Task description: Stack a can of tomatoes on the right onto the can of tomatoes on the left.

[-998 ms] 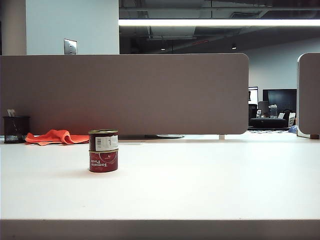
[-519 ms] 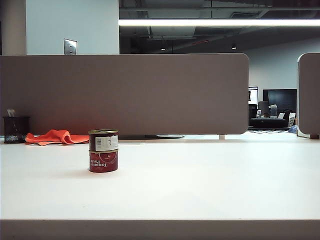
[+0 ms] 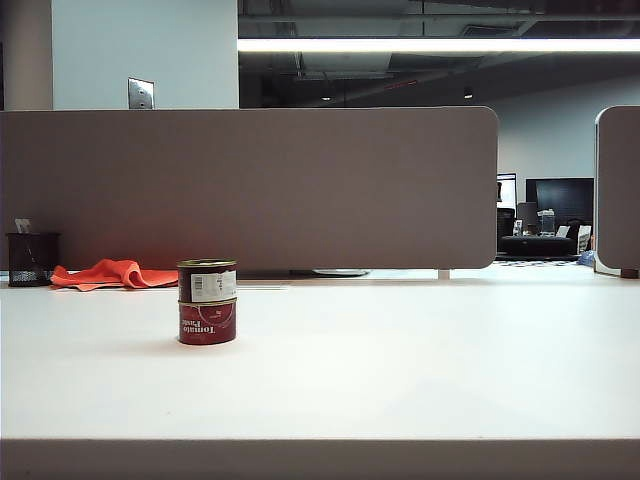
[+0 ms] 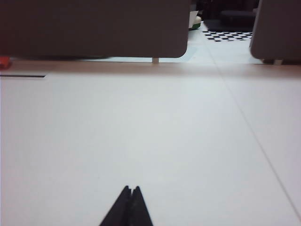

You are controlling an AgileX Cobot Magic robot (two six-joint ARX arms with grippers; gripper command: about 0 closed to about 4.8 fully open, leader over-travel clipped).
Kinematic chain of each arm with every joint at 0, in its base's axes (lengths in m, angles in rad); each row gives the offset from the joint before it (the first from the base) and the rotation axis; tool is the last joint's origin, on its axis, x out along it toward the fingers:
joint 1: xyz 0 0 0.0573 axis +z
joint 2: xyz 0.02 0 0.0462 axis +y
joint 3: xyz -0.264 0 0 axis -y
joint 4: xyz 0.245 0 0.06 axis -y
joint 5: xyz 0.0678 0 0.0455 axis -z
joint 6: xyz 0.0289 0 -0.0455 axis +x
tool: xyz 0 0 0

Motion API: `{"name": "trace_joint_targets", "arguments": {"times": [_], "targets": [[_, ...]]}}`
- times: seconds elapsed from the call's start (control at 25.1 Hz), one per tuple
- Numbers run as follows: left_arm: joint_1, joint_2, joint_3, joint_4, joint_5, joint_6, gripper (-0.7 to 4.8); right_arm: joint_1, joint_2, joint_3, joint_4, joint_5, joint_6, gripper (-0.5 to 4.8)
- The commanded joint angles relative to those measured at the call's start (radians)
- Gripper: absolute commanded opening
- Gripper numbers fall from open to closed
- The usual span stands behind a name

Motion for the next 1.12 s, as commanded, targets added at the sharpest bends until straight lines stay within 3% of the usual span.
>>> {"name": "trace_joint_targets", "arguments": {"times": [0.04, 0.28, 0.4, 1.12], "targets": [[0.001, 0.000, -0.038, 0.059, -0.003, 0.000, -0.05, 0.000, -0.001, -0.035, -0.002, -0.068, -0.005, -0.01], [0.001, 0.000, -0.056, 0.039, -0.021, 0.000, -0.04, 0.000, -0.001, -0.064, -0.044, -0.102, -0.010, -0.01], [0.002, 0.000, -0.063, 0.035, -0.021, 0.001, -0.04, 0.000, -0.001, -0.103, -0.004, -0.202, -0.035, -0.01], [0.001, -0.002, -0.113, 0.043, -0.013, 0.006, -0.04, 0.000, -0.003, -0.151, 0.032, -0.222, -0.035, -0.01]]}}
